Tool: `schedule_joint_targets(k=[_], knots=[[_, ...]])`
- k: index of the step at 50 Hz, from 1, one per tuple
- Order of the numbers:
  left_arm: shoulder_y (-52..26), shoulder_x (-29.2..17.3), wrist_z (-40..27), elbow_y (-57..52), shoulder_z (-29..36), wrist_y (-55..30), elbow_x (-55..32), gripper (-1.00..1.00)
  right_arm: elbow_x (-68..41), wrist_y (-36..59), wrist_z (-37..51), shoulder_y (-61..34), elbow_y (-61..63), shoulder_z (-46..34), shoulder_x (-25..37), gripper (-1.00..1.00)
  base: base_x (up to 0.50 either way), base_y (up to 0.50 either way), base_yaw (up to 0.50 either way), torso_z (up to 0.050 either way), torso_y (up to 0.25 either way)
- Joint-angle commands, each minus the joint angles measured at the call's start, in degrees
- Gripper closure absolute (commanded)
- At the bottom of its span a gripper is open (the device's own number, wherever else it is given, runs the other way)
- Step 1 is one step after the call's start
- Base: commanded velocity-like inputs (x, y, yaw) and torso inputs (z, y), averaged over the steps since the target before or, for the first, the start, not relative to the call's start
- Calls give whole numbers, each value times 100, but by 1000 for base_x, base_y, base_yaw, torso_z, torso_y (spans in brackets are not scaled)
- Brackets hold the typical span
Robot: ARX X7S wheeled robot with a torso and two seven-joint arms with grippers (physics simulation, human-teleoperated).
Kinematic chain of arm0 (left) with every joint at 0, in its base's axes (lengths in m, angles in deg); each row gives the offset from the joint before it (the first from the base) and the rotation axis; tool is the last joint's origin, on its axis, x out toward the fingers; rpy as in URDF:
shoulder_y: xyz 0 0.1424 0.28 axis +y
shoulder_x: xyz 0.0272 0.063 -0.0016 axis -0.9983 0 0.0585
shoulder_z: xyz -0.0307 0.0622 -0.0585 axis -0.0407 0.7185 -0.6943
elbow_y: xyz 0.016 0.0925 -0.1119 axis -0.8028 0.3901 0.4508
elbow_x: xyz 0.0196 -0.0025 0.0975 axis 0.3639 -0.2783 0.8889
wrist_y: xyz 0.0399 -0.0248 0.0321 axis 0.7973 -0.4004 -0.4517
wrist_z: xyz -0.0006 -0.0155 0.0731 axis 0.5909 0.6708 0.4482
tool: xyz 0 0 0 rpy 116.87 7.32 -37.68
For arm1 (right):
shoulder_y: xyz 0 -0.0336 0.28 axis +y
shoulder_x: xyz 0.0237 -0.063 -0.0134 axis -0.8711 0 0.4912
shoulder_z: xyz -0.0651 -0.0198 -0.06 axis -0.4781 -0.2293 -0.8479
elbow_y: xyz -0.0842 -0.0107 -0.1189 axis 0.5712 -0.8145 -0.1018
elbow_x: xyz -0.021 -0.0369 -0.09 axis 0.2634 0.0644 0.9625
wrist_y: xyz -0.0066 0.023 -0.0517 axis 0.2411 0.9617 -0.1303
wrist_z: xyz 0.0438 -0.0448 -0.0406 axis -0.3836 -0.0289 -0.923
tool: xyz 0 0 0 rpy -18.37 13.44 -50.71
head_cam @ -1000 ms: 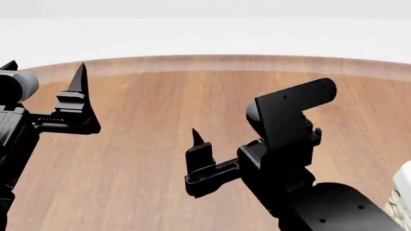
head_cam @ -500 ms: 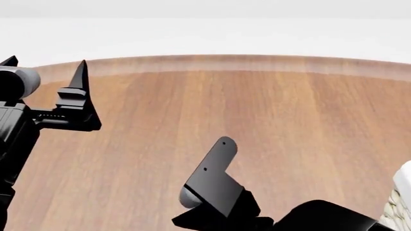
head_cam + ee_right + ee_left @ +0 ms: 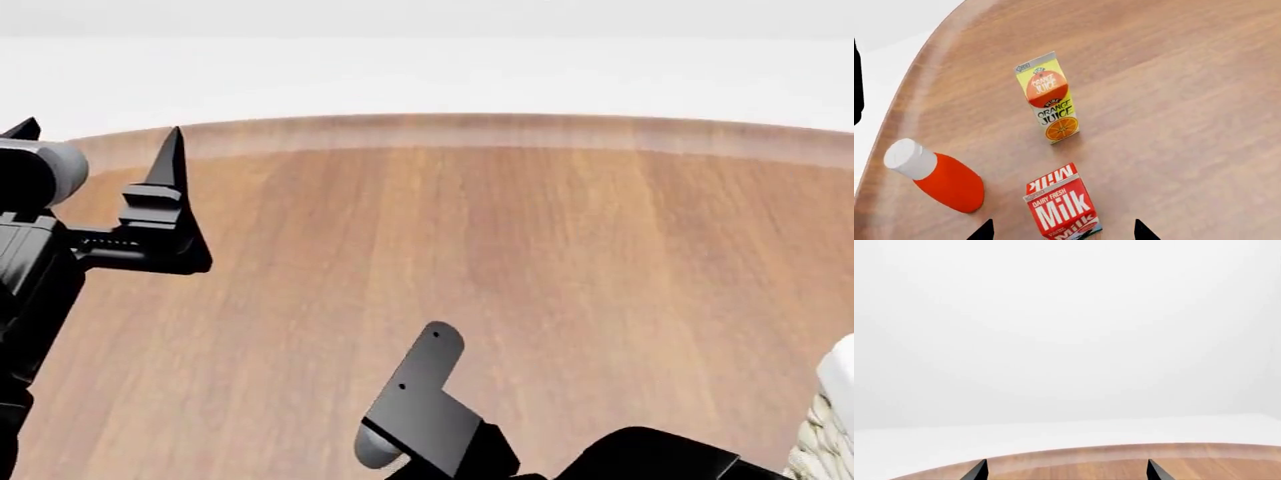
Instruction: Pick the milk and place it in the basket.
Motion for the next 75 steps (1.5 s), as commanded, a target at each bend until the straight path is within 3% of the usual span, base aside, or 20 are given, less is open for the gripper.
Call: schedule_joint_targets(k=[1, 21, 75], knots=[[29, -29, -17, 40, 39, 68, -16, -100, 226, -367, -251, -65, -452, -416, -90, -100, 0, 0, 0, 0, 0], [31, -64, -66, 16, 124, 88, -72, -100, 722, -1265, -881, -194, -1570, -1169, -408, -100, 0, 0, 0, 0, 0], [117, -184, -109, 135, 283, 320, -176, -100, 1335, -2478, -2004, -353, -3757, -2303, -1205, -100, 0, 0, 0, 0, 0]])
